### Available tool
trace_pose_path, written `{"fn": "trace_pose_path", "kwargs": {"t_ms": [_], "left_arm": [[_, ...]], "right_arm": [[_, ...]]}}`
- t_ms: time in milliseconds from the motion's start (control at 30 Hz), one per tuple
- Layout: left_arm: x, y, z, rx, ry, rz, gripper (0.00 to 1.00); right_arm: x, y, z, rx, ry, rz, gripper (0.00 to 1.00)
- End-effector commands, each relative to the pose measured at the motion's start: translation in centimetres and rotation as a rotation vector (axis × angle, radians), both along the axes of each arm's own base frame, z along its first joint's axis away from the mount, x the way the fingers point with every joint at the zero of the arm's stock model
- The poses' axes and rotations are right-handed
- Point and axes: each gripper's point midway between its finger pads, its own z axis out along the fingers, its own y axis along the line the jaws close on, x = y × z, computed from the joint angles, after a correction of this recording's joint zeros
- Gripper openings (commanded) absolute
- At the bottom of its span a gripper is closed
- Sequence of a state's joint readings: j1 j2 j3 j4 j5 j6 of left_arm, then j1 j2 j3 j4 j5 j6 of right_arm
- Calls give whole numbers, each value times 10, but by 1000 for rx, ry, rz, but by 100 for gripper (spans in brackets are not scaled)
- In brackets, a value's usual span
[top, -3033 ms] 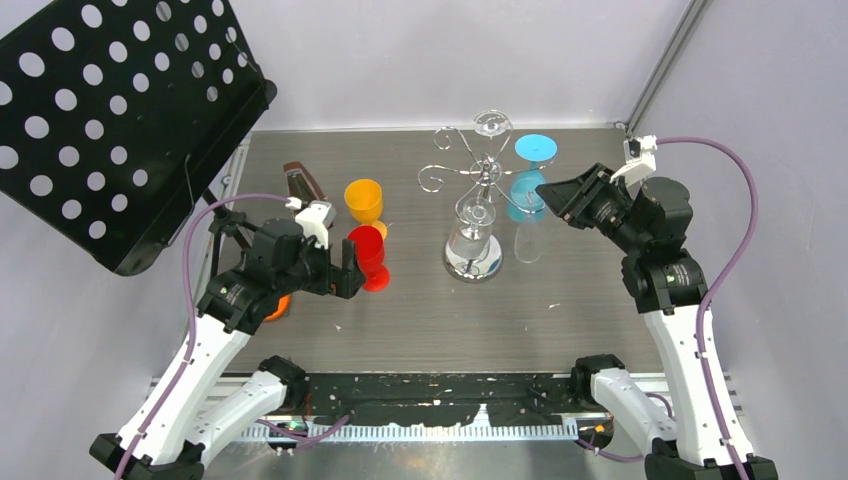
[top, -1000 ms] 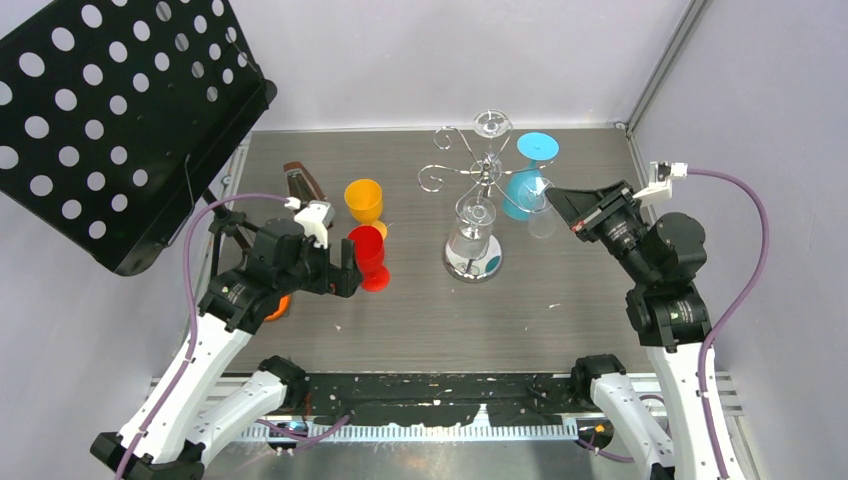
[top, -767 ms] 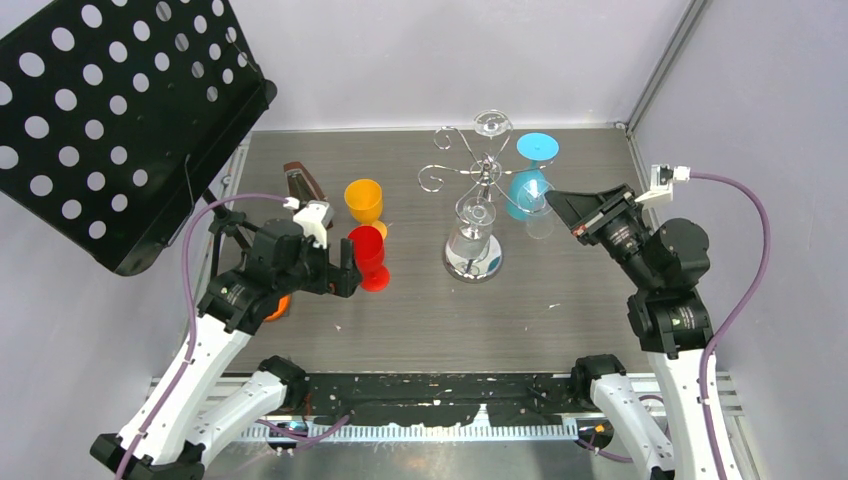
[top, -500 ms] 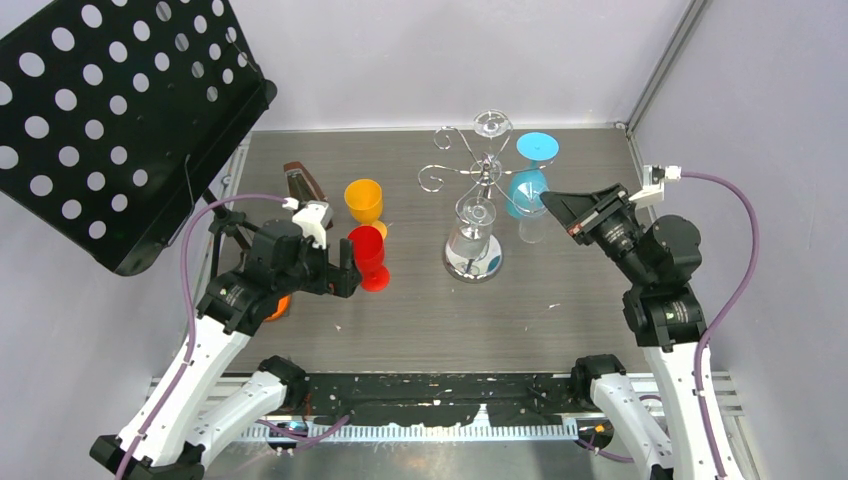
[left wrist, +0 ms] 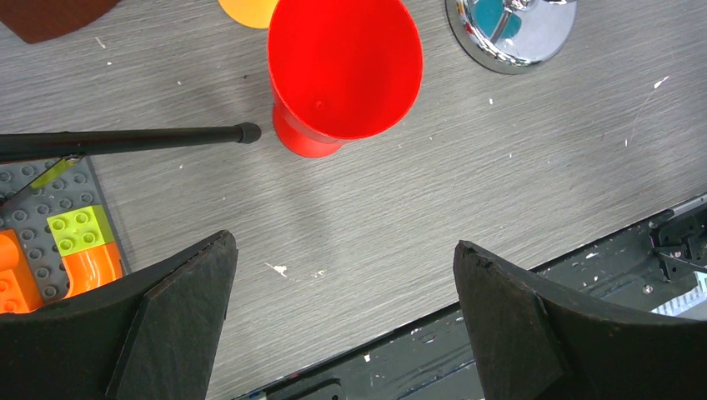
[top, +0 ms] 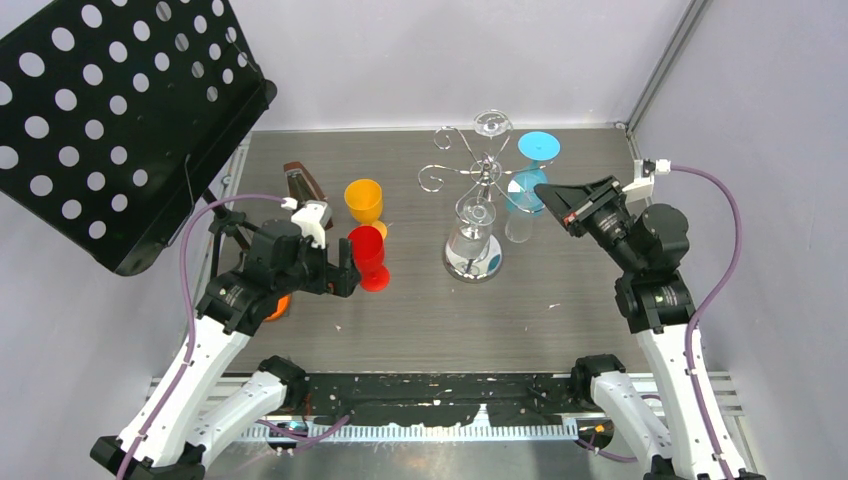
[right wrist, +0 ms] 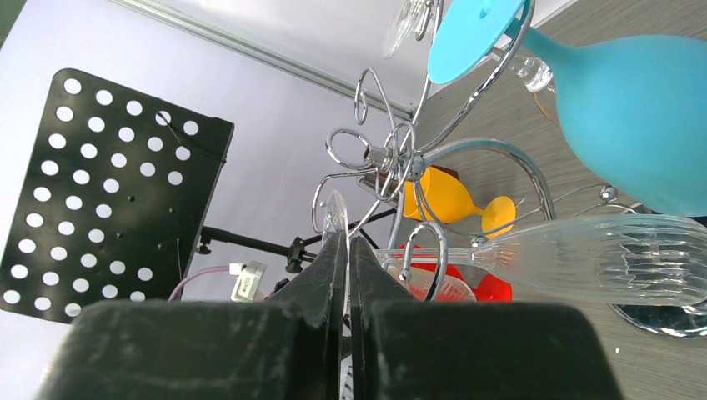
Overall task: Take the wine glass off the wine glass rack
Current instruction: Pick up the wine glass from the wine rack.
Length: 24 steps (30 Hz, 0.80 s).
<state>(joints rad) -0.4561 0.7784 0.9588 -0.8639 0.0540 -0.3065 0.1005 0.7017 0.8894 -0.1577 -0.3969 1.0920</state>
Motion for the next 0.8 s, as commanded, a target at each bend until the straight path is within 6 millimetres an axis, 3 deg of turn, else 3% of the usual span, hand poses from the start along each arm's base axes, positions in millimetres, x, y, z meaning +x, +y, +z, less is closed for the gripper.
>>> {"fn": "trace_pose_path", "kwargs": {"t_ms": [0, 433, 767], "left_arm": [[6, -1, 5, -11, -40, 2, 99], [7, 0, 2, -6, -31, 7, 99], [7, -1, 3, -7, -29, 2, 99]], "right_arm": [[6, -5, 22, 59, -60, -33, 6], [28, -24, 38, 128, -18, -173, 6], [17, -44, 47, 110, -32, -283, 6]]}}
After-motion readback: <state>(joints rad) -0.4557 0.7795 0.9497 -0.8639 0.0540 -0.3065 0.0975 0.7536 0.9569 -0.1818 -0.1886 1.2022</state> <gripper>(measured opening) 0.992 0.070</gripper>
